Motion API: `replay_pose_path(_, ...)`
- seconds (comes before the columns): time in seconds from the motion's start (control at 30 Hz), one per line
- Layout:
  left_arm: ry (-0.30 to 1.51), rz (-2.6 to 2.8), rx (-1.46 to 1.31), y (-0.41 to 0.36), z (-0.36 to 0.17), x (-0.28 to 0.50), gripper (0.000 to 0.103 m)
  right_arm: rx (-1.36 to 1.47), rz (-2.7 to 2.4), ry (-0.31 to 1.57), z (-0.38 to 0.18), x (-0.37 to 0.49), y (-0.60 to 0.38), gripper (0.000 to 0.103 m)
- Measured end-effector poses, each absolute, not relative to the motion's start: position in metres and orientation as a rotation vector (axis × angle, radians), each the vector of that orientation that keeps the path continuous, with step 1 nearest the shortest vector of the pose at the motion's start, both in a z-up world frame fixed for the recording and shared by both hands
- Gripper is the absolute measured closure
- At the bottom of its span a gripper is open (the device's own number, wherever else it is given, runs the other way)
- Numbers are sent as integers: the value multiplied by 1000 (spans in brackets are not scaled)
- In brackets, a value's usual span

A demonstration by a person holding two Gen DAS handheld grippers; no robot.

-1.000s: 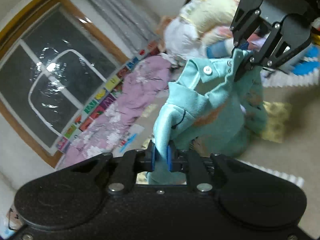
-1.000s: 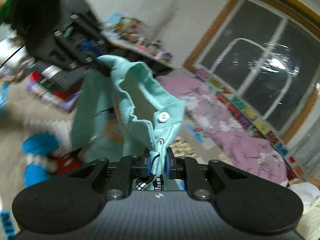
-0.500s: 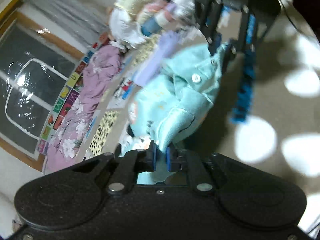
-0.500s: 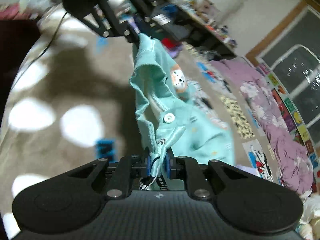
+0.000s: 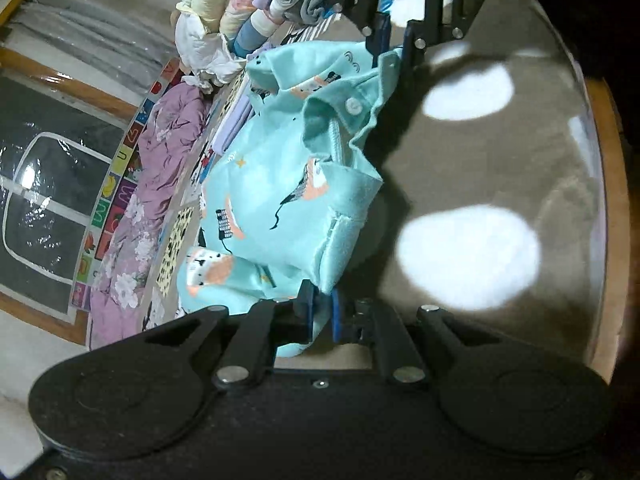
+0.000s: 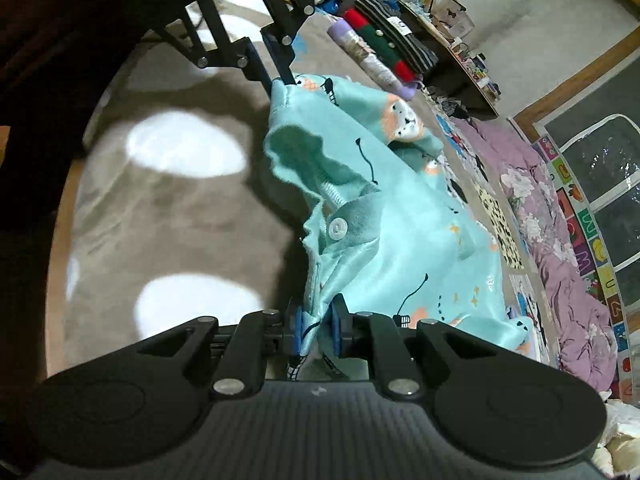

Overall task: Fold clothes
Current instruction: 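Lift the teal top with both grippers and shake it out, then lay the teal top flat on the rug and open both grippers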

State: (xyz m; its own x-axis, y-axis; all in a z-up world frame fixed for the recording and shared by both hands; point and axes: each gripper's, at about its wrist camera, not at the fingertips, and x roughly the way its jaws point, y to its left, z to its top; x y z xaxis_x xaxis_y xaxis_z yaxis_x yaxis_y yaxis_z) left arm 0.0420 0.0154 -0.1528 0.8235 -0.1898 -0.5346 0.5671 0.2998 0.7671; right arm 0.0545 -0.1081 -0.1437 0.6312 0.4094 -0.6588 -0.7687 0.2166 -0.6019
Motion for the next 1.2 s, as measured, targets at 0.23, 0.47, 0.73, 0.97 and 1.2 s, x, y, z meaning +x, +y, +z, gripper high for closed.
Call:
replay_pose_path(0.23, 446, -523, 1129, 10, -163, 28, 96, -1064, 787, 367, -159, 38, -118, 79)
replay_pose_path(0.47, 534, -479, 861, 28, -140, 16, 62, -963, 742, 390, -159, 27, -122, 57)
replay_pose_path(0.73, 557, -288, 259, 70, -77, 63, 49, -558, 742, 428, -116, 32, -157, 49)
replay_pose_path(0.97, 602, -169, -278, 115, -68, 124, 47, 116, 488, 406, -110, 88, -218, 39)
replay_pose_path(1.2, 612, -108, -778, 174, -103, 174, 46, 750, 391, 493, -185, 126, -289, 31)
